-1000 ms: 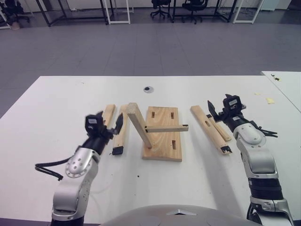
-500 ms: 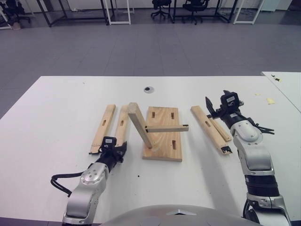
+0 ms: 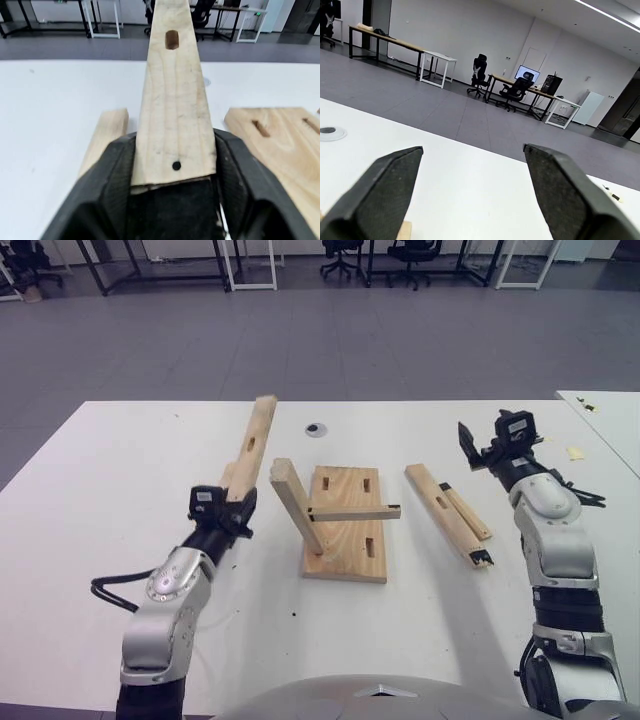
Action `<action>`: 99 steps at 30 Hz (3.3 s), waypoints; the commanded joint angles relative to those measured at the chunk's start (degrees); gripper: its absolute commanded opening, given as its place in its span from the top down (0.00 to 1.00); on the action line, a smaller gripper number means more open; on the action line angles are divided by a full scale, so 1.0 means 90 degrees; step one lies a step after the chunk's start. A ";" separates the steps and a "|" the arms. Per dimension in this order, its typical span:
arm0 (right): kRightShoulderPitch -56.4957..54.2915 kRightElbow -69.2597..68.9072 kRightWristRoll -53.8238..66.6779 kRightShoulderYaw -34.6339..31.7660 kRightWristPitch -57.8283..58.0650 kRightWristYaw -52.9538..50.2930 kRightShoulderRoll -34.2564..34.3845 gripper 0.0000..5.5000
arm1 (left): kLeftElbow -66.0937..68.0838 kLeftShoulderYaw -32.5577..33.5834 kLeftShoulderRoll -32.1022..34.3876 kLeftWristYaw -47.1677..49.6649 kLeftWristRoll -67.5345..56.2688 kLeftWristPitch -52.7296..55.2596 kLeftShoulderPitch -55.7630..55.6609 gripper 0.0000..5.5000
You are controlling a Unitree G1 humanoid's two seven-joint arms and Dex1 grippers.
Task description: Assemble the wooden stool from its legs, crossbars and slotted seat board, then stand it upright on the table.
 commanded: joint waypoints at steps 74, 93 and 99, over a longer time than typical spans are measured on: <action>-0.0378 -0.0437 0.3193 -0.0679 0.0223 -0.1505 0.1641 0.82 | 0.0807 -0.2309 0.1373 -0.1760 0.2418 0.0511 -0.0434 0.32; 0.1916 -0.4268 0.7703 -0.0954 0.2542 -0.4821 0.0570 0.82 | -0.2123 0.0166 -0.0550 -0.0305 -0.1508 0.0641 -0.1353 0.32; 0.2280 -0.4165 0.6588 -0.0341 0.2151 -0.4225 0.0559 0.82 | -0.1701 -0.0593 -0.0305 -0.0448 -0.1140 0.0391 -0.1297 0.32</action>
